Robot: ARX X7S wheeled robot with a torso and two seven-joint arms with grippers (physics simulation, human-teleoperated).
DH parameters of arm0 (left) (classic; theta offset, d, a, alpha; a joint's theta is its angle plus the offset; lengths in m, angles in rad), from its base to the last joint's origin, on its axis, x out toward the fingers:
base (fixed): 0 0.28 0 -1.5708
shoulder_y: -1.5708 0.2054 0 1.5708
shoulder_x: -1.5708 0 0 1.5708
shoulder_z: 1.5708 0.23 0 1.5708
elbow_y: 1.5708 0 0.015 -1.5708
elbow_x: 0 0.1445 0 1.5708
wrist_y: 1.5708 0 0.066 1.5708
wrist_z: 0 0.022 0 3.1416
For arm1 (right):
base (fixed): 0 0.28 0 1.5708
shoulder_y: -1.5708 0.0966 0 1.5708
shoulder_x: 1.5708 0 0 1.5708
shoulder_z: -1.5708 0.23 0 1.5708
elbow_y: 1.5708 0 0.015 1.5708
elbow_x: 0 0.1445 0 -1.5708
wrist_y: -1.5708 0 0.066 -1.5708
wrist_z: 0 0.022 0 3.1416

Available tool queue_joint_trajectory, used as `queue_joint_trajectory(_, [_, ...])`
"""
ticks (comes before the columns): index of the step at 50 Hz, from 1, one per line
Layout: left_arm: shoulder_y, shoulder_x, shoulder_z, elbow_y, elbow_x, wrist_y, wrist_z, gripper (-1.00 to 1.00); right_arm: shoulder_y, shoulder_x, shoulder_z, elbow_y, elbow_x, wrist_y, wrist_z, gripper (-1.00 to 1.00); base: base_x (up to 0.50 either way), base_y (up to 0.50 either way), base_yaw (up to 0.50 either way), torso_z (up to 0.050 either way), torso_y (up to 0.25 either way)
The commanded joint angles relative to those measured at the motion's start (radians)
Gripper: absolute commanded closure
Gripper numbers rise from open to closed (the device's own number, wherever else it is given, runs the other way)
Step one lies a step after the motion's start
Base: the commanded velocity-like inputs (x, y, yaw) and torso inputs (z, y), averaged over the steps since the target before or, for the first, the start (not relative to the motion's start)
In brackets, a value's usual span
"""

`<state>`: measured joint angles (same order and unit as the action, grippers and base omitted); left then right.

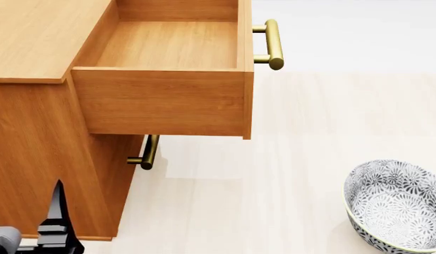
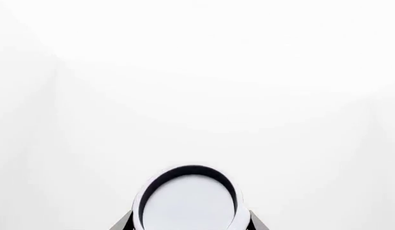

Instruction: Put the ketchup in the top drawer of the cabinet.

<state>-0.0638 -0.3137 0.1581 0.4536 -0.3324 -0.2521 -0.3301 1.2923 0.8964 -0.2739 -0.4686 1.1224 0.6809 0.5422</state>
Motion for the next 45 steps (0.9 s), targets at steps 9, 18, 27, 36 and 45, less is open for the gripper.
queue_joint_trajectory(9, [0.009,-0.007,0.0,0.01,-0.01,0.006,-0.006,-1.0,0.125,-0.209,-0.159,0.305,-0.224,-0.059,-0.155,1.0,0.0,0.0,0.0,0.0,0.0])
queue_joint_trajectory(18, [0.008,-0.004,0.01,0.003,-0.012,0.014,-0.003,-1.0,0.193,-0.325,-0.238,0.516,-0.32,-0.116,-0.241,1.0,0.0,0.0,0.0,0.0,0.0])
queue_joint_trajectory(27, [0.013,-0.005,0.014,0.004,-0.015,0.02,-0.003,-1.0,0.281,-0.477,-0.298,0.817,-0.403,-0.202,-0.34,1.0,0.0,0.0,0.0,0.0,0.0])
queue_joint_trajectory(36, [0.018,-0.006,0.014,0.003,-0.018,0.026,-0.007,-1.0,0.395,-0.639,-0.341,1.18,-0.471,-0.317,-0.468,1.0,0.0,0.0,0.0,0.0,0.0])
queue_joint_trajectory(45, [0.012,-0.005,0.02,-0.007,-0.02,0.028,-0.006,-1.0,0.566,-0.856,-0.342,1.776,-0.571,-0.575,-0.631,1.0,0.0,0.0,0.0,0.0,0.001])
